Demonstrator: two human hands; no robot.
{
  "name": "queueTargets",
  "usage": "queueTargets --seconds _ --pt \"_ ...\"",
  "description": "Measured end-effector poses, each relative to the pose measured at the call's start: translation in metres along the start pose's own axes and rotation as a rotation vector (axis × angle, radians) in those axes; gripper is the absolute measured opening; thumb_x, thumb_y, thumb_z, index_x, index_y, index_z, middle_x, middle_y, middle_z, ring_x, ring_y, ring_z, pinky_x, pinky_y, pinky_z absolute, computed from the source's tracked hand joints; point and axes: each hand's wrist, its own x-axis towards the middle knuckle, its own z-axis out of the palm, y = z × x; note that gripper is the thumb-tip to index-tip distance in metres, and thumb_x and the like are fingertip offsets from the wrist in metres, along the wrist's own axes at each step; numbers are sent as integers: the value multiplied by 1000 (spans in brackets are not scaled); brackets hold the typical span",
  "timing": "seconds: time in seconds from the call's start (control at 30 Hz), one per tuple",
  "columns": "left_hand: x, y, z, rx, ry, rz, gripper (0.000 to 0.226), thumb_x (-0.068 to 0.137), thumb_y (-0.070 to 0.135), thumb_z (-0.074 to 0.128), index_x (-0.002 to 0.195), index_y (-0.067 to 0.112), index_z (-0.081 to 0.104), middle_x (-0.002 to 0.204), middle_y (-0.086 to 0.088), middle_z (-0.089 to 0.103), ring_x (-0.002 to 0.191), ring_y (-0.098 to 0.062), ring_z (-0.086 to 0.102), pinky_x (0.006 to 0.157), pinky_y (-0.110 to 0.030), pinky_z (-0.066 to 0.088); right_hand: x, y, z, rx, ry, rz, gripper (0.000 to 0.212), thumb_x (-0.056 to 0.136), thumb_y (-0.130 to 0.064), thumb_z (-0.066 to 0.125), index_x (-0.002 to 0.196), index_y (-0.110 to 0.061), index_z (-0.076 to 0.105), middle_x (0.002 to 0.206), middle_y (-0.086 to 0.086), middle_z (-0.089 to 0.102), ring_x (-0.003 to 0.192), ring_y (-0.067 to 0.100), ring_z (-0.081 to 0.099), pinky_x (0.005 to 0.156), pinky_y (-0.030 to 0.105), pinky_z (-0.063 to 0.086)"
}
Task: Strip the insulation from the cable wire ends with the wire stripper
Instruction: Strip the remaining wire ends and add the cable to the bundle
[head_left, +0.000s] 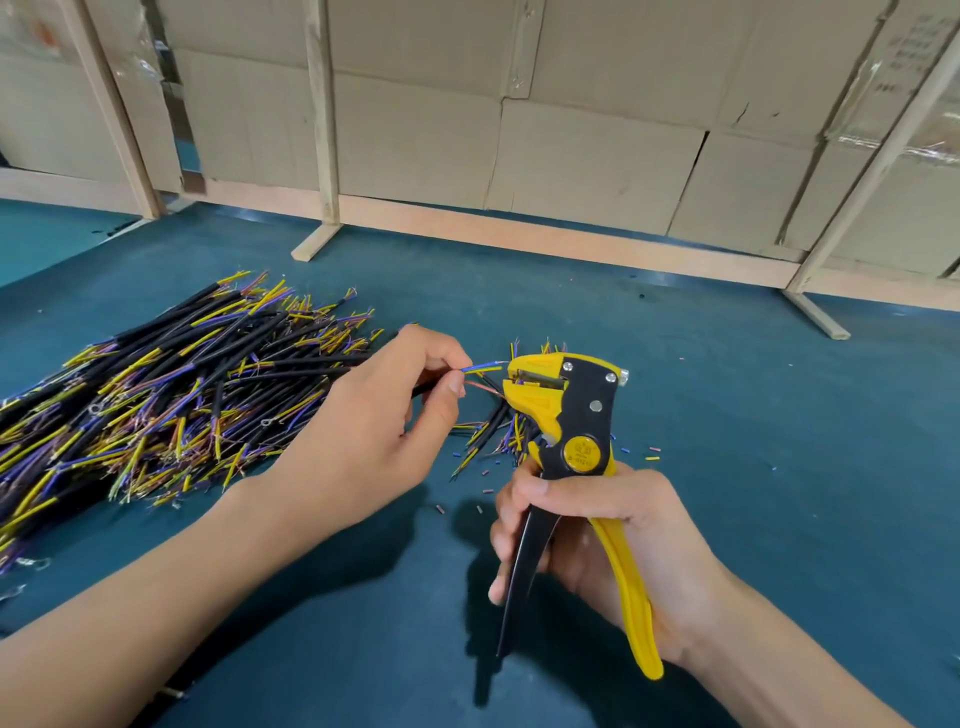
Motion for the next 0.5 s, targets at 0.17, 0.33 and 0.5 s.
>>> queueTargets --seconds 0.17,0.33,0.5 --pt "-1 3 1 -33 -46 -12 9 97 28 48 105 30 46 89 13 61 68 -6 54 61 -12 38 -1 0 1 3 -6 31 8 80 -9 60 75 -5 64 74 18 57 69 34 61 66 48 57" --pt "-1 5 2 60 -17 -20 18 88 5 58 99 19 55 75 24 47 66 2 46 62 -5 34 -2 0 2 -18 -56 -9 7 82 -10 64 77 -5 64 74 19 58 70 34 60 68 49 56" --pt "-1 5 2 91 82 30 10 92 16 57 102 15 60 87 16 53 77 0 51 69 -10 40 -3 0 4 -68 -63 -17 12 76 -14 70 78 -4 65 74 19 59 69 35 61 68 49 56"
